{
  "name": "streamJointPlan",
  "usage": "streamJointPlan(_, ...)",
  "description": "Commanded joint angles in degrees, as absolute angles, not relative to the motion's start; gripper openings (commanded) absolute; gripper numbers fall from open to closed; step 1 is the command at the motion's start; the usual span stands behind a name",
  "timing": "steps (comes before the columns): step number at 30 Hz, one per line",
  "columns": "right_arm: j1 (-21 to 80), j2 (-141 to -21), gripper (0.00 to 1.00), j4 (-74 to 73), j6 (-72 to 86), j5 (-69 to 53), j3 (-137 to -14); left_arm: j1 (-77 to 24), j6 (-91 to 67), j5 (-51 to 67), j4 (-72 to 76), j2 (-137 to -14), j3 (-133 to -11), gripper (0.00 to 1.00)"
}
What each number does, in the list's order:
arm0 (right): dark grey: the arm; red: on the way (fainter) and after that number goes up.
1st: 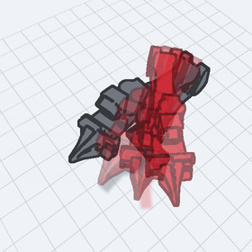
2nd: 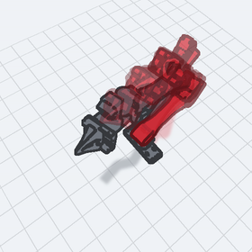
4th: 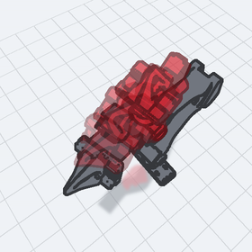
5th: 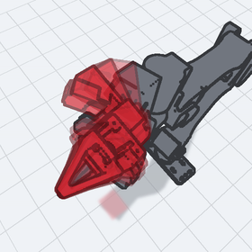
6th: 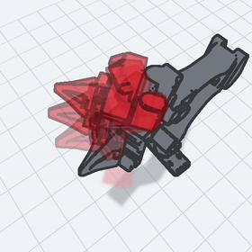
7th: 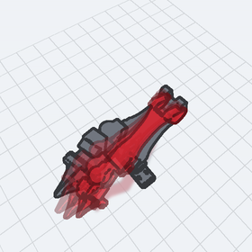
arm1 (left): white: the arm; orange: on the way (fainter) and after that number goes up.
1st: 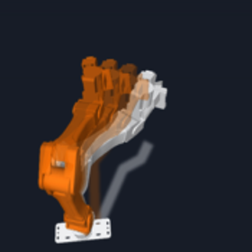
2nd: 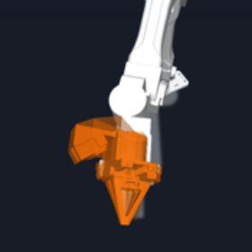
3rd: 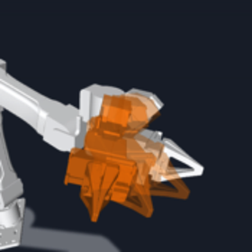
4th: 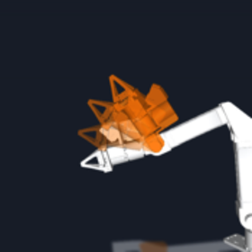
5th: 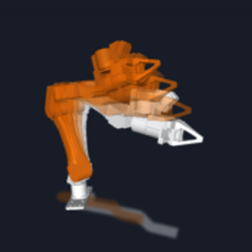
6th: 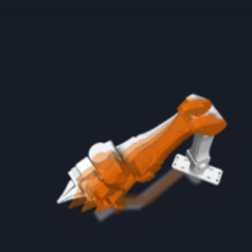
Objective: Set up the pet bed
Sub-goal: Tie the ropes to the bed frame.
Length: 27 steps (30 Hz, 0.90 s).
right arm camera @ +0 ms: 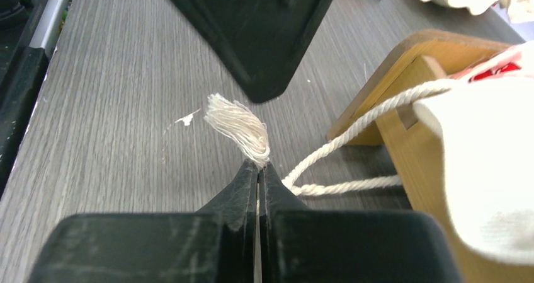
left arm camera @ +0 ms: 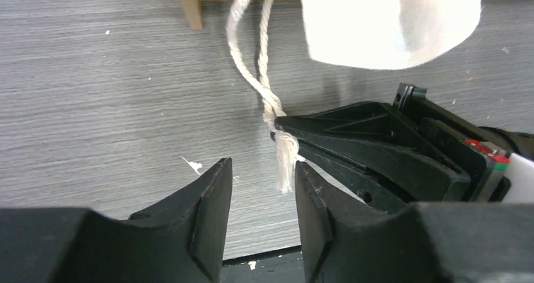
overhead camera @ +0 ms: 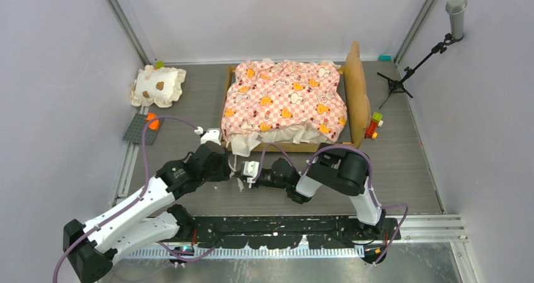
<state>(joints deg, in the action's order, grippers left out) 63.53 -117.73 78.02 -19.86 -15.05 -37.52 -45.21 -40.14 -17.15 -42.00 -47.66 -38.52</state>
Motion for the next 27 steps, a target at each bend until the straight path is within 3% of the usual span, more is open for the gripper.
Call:
streamJointPlan(1,63.3,-114.4,0.01,82.5,-17.2,-14.2,-35.6,-44.2,-42.5,-21.2,-40.8,-45.3,-41.1,0.47)
streamJointPlan(7,63.3,-112.4,0.01,82.5,-17.2,-13.7,-33.6,-41.6,-43.8,-21.3,-38.1,-44.2,-39.1,0.58)
streamJointPlan(16,63.2,-108.9,0.01,82.4,-16.9,-13.2,-32.6,-33.7,-43.6,-9.3,-22.1,-47.6,-31.4,0.57)
streamJointPlan(27,63.2,-106.6,0.01,82.5,-15.7,-14.0,-32.3,-32.7,-41.9,-9.2,-16.8,-53.9,-31.5,0.53)
